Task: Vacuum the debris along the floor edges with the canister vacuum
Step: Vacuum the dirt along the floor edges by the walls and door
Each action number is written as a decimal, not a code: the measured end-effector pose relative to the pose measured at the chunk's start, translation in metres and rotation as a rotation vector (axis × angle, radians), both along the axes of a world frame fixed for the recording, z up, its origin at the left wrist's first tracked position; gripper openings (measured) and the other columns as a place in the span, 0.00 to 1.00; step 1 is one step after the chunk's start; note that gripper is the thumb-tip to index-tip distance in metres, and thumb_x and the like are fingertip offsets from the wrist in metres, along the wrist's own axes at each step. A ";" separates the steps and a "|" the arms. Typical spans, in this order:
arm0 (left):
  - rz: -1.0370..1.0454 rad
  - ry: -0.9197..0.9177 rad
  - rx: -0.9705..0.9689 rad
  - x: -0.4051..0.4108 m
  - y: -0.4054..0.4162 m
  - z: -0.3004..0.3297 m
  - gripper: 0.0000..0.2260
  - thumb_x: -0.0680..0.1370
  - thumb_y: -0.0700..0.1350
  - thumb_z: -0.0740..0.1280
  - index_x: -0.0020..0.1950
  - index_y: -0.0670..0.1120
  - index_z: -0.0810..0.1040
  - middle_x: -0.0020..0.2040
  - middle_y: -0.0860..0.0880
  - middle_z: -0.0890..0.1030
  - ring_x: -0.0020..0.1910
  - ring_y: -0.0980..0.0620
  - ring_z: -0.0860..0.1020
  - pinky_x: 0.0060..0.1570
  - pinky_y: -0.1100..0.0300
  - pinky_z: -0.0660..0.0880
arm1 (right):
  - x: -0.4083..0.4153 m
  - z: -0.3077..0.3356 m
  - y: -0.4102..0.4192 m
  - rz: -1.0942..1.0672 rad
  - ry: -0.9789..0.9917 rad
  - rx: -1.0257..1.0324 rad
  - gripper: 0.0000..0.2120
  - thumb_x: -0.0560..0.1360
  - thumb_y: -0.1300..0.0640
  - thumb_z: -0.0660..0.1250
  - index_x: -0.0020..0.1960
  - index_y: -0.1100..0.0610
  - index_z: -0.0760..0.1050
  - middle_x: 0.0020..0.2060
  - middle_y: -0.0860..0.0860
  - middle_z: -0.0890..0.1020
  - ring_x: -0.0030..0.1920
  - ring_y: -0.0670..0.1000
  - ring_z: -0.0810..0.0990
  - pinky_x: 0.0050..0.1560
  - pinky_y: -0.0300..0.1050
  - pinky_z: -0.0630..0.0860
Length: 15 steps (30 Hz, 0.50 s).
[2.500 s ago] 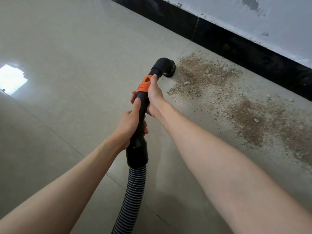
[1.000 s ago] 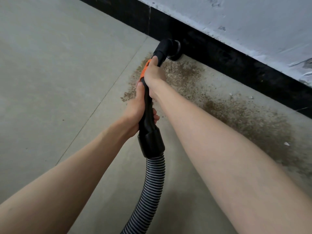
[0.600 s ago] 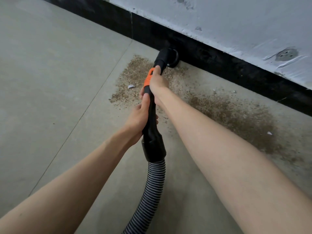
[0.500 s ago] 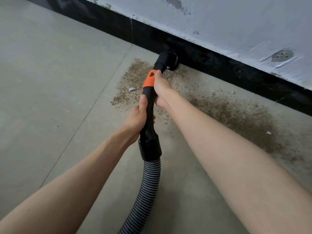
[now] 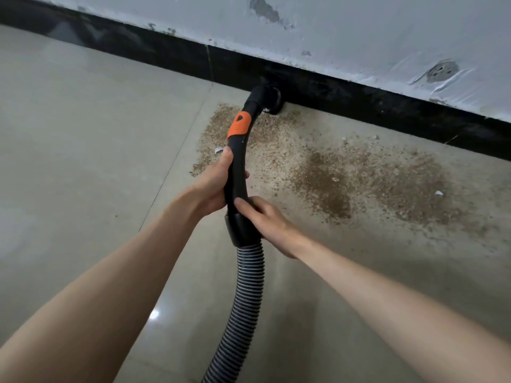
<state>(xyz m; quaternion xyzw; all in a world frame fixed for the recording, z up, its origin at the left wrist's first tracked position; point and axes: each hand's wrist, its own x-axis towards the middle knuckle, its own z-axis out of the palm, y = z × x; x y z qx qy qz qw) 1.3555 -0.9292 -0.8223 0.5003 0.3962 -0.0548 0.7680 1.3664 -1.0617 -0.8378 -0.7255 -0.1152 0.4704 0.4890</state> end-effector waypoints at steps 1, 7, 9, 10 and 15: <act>-0.012 -0.003 -0.010 0.002 0.002 0.001 0.20 0.83 0.57 0.47 0.51 0.43 0.70 0.39 0.48 0.73 0.34 0.53 0.70 0.36 0.62 0.70 | -0.002 0.002 0.000 -0.005 0.005 0.019 0.13 0.80 0.46 0.62 0.55 0.56 0.75 0.47 0.49 0.80 0.49 0.47 0.78 0.48 0.39 0.73; -0.033 -0.005 -0.003 0.026 0.019 0.011 0.20 0.82 0.58 0.50 0.51 0.44 0.72 0.39 0.48 0.76 0.36 0.53 0.73 0.38 0.61 0.72 | -0.006 0.007 0.014 -0.112 -0.024 0.057 0.12 0.80 0.46 0.61 0.47 0.54 0.72 0.44 0.50 0.78 0.46 0.49 0.77 0.47 0.43 0.73; -0.054 0.014 0.041 0.033 0.024 0.013 0.21 0.81 0.60 0.51 0.49 0.44 0.73 0.37 0.48 0.76 0.35 0.52 0.74 0.37 0.61 0.73 | -0.008 0.007 0.020 -0.139 -0.058 0.048 0.13 0.80 0.45 0.62 0.46 0.54 0.72 0.44 0.51 0.78 0.48 0.52 0.79 0.50 0.46 0.74; -0.064 0.029 0.065 0.036 0.025 0.014 0.22 0.81 0.60 0.52 0.48 0.44 0.73 0.37 0.48 0.76 0.35 0.52 0.74 0.37 0.60 0.73 | -0.010 0.007 0.022 -0.145 -0.073 0.040 0.13 0.80 0.45 0.62 0.47 0.55 0.72 0.45 0.51 0.79 0.49 0.52 0.79 0.50 0.47 0.74; -0.071 0.072 0.124 0.038 0.033 0.009 0.22 0.80 0.62 0.53 0.51 0.44 0.73 0.36 0.47 0.76 0.32 0.52 0.75 0.33 0.60 0.74 | -0.015 0.014 0.027 -0.098 -0.179 -0.043 0.15 0.80 0.44 0.59 0.52 0.56 0.71 0.47 0.52 0.78 0.46 0.51 0.78 0.40 0.43 0.70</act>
